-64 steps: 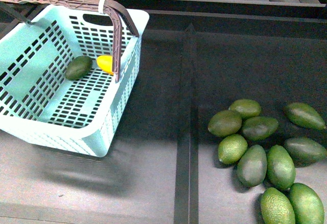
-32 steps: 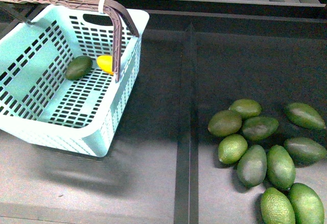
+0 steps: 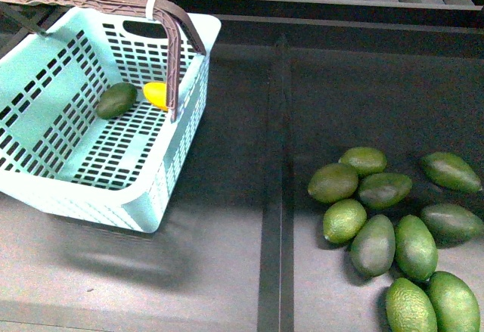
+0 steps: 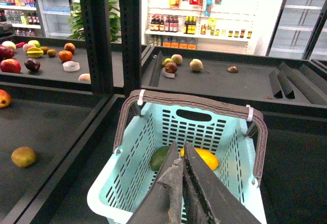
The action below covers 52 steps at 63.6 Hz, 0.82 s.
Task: Pick mango and avocado into basket
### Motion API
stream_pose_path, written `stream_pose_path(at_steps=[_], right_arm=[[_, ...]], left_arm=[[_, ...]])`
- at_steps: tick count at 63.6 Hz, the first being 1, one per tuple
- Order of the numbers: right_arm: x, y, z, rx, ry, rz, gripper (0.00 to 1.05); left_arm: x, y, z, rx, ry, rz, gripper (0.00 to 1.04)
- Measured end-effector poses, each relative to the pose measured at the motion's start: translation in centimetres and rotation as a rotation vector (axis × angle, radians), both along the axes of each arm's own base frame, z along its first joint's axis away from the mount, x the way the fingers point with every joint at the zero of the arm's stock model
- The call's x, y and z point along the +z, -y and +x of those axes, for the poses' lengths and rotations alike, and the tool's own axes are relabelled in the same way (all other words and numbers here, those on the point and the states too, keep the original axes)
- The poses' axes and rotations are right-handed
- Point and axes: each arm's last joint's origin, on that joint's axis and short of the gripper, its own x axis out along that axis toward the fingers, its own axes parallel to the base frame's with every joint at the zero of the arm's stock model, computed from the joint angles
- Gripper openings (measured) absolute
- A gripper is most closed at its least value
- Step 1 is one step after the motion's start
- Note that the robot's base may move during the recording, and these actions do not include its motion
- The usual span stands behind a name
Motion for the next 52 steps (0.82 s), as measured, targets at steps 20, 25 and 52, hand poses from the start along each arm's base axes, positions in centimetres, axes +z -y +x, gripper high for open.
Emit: stream_pose_path(at_steps=[20, 25, 52], right_arm=[[0.00, 0.00, 0.00, 0.000, 0.000, 0.000, 0.96], [-0.01, 0.00, 0.00, 0.000, 0.000, 0.000, 0.96], [0.00, 0.00, 0.00, 0.000, 0.000, 0.000, 0.96]], left_arm=[[0.00, 0.00, 0.00, 0.000, 0.000, 0.000, 0.02], [0.00, 0.00, 0.00, 0.000, 0.000, 0.000, 0.05], [0.00, 0.00, 0.00, 0.000, 0.000, 0.001, 0.96]])
